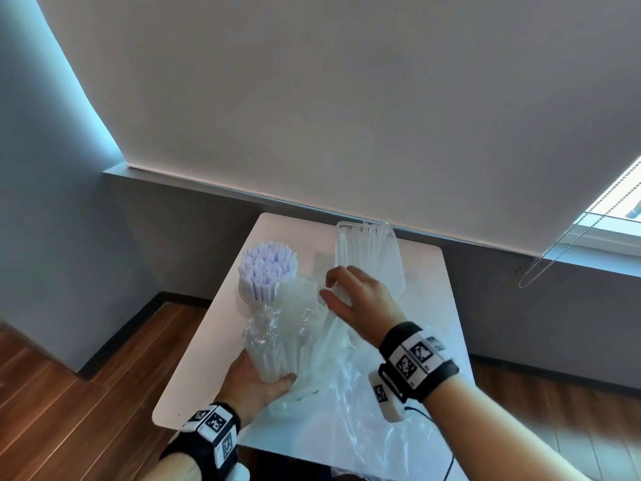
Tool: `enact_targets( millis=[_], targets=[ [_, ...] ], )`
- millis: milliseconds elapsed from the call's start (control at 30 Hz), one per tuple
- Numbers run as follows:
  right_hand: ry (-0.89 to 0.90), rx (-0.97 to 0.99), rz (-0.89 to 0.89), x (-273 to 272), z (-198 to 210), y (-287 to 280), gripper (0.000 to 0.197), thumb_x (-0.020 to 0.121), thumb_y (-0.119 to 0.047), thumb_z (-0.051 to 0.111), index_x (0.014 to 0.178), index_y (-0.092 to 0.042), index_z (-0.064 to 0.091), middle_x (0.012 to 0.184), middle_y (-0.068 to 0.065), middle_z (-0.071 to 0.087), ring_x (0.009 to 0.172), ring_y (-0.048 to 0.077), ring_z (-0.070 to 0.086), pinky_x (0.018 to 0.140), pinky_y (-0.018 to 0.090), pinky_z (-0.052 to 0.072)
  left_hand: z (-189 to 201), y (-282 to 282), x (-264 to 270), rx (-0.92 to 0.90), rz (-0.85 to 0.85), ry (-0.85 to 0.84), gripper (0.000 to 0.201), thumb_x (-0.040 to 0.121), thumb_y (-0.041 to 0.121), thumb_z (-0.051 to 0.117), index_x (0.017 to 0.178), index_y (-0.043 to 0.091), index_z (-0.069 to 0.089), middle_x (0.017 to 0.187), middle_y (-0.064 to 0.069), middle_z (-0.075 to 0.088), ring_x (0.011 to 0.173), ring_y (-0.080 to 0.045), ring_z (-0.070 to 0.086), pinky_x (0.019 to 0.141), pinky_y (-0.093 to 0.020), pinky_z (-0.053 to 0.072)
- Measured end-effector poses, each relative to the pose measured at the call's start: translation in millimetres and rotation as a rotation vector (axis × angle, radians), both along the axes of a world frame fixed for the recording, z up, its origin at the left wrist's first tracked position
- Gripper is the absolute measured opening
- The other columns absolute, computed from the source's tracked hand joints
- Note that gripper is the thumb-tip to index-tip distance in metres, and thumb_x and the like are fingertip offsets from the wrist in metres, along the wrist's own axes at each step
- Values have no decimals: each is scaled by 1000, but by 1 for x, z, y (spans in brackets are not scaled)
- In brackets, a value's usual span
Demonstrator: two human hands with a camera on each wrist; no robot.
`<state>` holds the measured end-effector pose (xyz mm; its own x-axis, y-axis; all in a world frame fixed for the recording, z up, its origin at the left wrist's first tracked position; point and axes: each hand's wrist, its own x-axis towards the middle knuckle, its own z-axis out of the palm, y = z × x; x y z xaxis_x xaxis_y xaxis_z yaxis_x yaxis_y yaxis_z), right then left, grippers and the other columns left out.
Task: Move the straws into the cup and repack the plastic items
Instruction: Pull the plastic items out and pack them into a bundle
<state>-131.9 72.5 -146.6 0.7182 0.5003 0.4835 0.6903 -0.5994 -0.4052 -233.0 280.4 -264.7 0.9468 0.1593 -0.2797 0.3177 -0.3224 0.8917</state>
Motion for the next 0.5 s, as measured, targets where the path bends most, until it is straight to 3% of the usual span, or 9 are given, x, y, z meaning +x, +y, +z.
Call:
enact_targets(
  millis=[67,133,200,267,333,400,500],
  targets=[
    [-7,26,12,9,26,-5,23,92,-38,57,96,-15,58,85,-2,61,67,18,58,64,27,50,-1,0,0,6,10,1,86,46,57,83,120,22,58,107,8,68,101,-12,64,94,-29,50],
    [-49,62,-13,17,57,-12,21,89,-35,62,94,-14,60,84,-7,59,69,11,55,69,15,42,-1,-1,0,8,12,2,84,47,55,84,120,21,59,106,7,69,101,-12,65,94,-30,50],
    [-68,67,-47,24,94,-19,18,89,-30,68,93,-14,62,80,-9,57,64,7,49,65,6,37,0,-1,0,16,12,1,75,55,46,88,119,20,60,106,6,69,102,-13,65,95,-30,50],
    [-41,65,-53,28,132,-26,15,90,-29,69,94,-16,60,76,-5,59,60,10,54,56,7,40,0,-1,-1,21,11,3,71,59,42,89,120,21,59,107,7,68,103,-14,64,96,-30,49],
    [-18,87,-48,35,160,-31,15,91,-28,68,94,-18,58,75,1,60,58,10,59,48,10,43,-1,-1,-1,19,8,7,77,55,48,88,121,22,58,110,7,67,105,-14,64,98,-32,49],
    [0,101,-46,44,172,-32,14,91,-28,67,94,-18,57,76,7,61,55,10,61,44,16,46,0,-1,-1,26,1,11,79,54,51,86,122,23,58,110,8,67,105,-14,64,99,-33,49],
    [-4,66,-57,55,173,-31,14,91,-28,66,94,-18,57,78,11,62,55,10,61,42,18,46,2,-2,-1,36,2,0,71,60,42,89,120,23,57,108,9,66,105,-15,63,97,-31,48]
  ],
)
